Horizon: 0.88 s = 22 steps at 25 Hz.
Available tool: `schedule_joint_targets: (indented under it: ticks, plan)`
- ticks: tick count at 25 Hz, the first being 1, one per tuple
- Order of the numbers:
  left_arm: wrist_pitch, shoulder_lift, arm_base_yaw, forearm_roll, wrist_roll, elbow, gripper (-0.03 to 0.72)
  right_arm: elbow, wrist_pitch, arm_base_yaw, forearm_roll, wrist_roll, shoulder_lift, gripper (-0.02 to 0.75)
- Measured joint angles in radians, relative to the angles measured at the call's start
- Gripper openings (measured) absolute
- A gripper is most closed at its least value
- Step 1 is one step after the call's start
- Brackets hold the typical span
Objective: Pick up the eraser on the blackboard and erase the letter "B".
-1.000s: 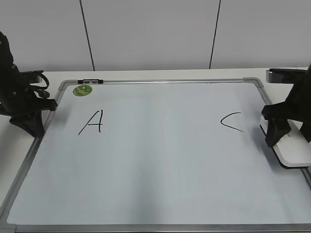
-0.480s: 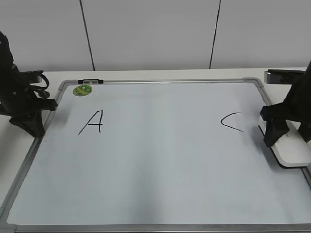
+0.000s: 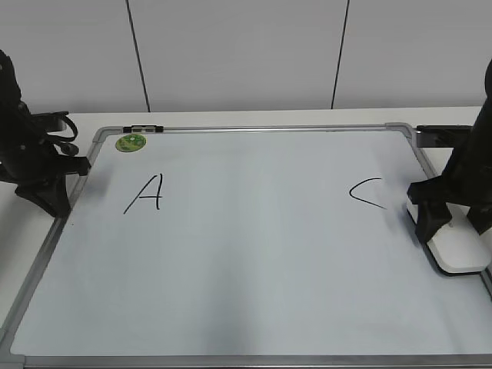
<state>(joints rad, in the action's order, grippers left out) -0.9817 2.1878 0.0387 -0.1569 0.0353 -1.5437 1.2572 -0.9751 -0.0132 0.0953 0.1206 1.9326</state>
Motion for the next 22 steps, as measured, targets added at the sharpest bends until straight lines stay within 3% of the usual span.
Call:
schedule_joint_targets:
  ticks: [14, 22]
  plan:
    - [0.000, 0.000, 0.000, 0.000, 0.000, 0.000, 0.020, 0.000, 0.080, 0.000, -0.017, -0.023, 0.006, 0.519]
    - [0.000, 0.000, 0.000, 0.000, 0.000, 0.000, 0.020, 0.000, 0.085, 0.000, -0.019, -0.047, 0.006, 0.593]
